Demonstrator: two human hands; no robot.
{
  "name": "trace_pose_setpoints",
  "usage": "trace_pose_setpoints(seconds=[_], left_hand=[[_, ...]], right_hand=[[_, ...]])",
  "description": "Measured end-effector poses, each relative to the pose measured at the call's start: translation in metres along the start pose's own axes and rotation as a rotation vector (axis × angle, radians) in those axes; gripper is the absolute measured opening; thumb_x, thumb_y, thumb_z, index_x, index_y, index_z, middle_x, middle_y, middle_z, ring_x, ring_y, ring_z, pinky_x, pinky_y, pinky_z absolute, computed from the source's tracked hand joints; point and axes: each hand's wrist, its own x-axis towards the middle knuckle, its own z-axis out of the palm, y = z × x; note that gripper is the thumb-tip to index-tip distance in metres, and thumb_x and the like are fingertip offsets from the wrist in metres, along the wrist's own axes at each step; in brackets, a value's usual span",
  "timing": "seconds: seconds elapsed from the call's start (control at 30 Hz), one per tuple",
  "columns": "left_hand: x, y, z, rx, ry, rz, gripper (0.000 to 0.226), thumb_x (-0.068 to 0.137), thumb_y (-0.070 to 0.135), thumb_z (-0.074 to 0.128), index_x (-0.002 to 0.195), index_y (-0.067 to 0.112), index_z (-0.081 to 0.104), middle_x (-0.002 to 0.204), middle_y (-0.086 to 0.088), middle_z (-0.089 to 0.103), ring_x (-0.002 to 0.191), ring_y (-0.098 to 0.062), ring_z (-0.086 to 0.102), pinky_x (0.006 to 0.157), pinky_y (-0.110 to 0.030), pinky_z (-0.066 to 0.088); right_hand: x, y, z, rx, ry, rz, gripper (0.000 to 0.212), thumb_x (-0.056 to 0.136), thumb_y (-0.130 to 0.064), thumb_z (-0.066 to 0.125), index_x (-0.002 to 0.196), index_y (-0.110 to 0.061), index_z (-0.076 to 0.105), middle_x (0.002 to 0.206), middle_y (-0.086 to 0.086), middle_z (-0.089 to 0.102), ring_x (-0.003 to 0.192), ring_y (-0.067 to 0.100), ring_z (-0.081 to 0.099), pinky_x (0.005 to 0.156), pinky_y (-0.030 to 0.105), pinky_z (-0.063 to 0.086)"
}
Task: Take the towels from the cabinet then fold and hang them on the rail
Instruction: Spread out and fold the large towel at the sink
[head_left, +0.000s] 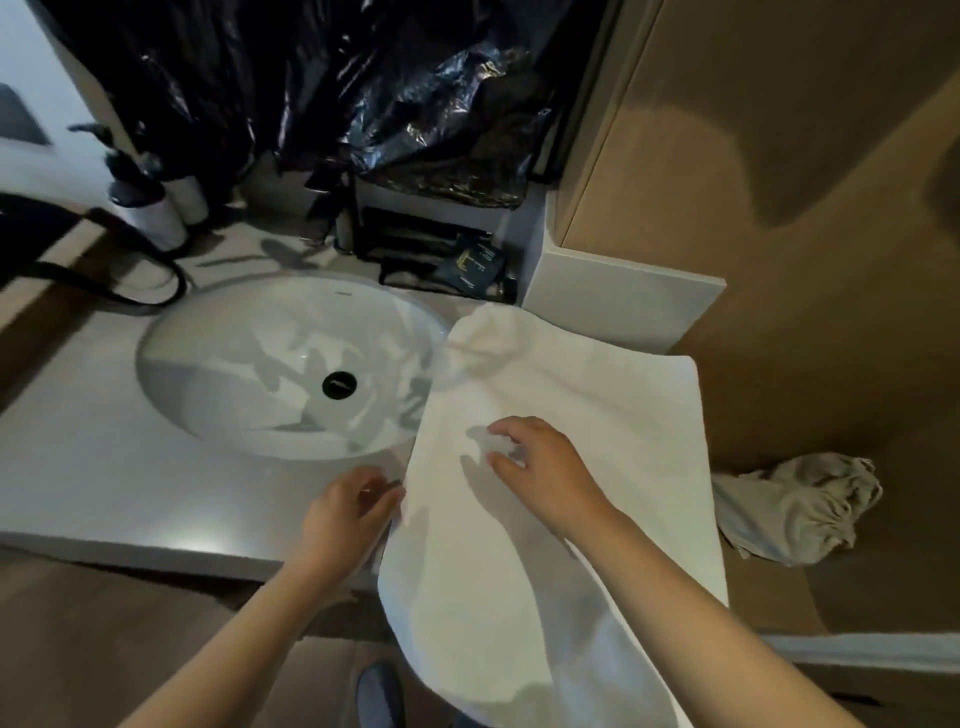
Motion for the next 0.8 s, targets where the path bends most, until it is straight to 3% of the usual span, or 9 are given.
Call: trace_pose_setpoints(seconds=[0.1,0.2,0.27,0.33,0.47,0.7,0.8], left_hand=[[0.008,0.004,0.008,-0.086,-0.029,-0.038,0.020,0.094,0.024,0.061,0.091,0.004,0.062,0.084,-0.012,0.068,0.081,-0.029,0.064,0.077,-0.043,0.053],[0.021,0.014,0.019,-0.147,-0.042,-0.047,0.026,0.094,0.023,0.058,0.073,0.009,0.052,0.064,-0.004,0.056,0.062,-0.021,0.054,0.062,-0.032,0.044],[0.033,0.020,0.027,-0.181,-0.036,-0.096,0.034,0.095,0.024,0.056,0.065,0.014,0.044,0.056,0.003,0.047,0.054,-0.012,0.047,0.056,-0.023,0.037],[0.044,0.023,0.032,-0.145,-0.052,-0.139,0.040,0.097,0.027,0.052,0.063,0.014,0.035,0.056,0.004,0.039,0.054,-0.013,0.038,0.054,-0.028,0.029],[0.063,0.026,0.035,-0.121,-0.118,-0.188,0.041,0.099,0.031,0.047,0.065,0.012,0.034,0.062,-0.004,0.037,0.059,-0.019,0.036,0.059,-0.031,0.027],[0.077,0.049,0.051,-0.129,-0.184,-0.160,0.043,0.100,0.024,0.045,0.062,0.013,0.029,0.061,-0.001,0.031,0.059,-0.017,0.030,0.057,-0.031,0.024],[0.079,0.057,0.056,-0.025,-0.202,-0.196,0.049,0.102,0.026,0.043,0.057,0.014,0.027,0.058,0.000,0.030,0.053,-0.017,0.033,0.057,-0.031,0.024]], right_hand=[[0.027,-0.010,0.003,-0.047,-0.074,-0.033,0.033,0.095,-0.022,0.059,0.128,-0.020,0.059,0.129,0.001,0.055,0.112,0.018,0.057,0.097,0.025,0.042],[0.049,-0.008,0.009,-0.096,-0.141,-0.019,0.040,0.096,-0.026,0.058,0.136,-0.021,0.053,0.140,0.001,0.047,0.124,0.019,0.052,0.103,0.028,0.040],[0.058,0.003,0.011,-0.225,-0.196,-0.010,0.049,0.097,-0.032,0.056,0.144,-0.022,0.045,0.153,0.004,0.034,0.139,0.022,0.037,0.112,0.029,0.031],[0.059,0.016,0.012,-0.338,-0.243,0.013,0.053,0.099,-0.038,0.051,0.149,-0.027,0.037,0.161,0.006,0.019,0.146,0.025,0.022,0.117,0.036,0.025],[0.058,0.038,0.014,-0.445,-0.281,0.024,0.054,0.103,-0.036,0.041,0.153,-0.038,0.021,0.165,0.003,-0.002,0.151,0.026,0.005,0.119,0.049,0.017],[0.053,0.049,0.006,-0.386,-0.267,0.064,0.049,0.105,-0.039,0.035,0.153,-0.037,0.024,0.165,0.003,0.003,0.151,0.021,0.008,0.120,0.041,0.019],[0.049,0.056,0.000,-0.342,-0.252,0.071,0.047,0.106,-0.039,0.033,0.153,-0.037,0.028,0.165,0.003,0.007,0.150,0.019,0.013,0.120,0.033,0.019]])
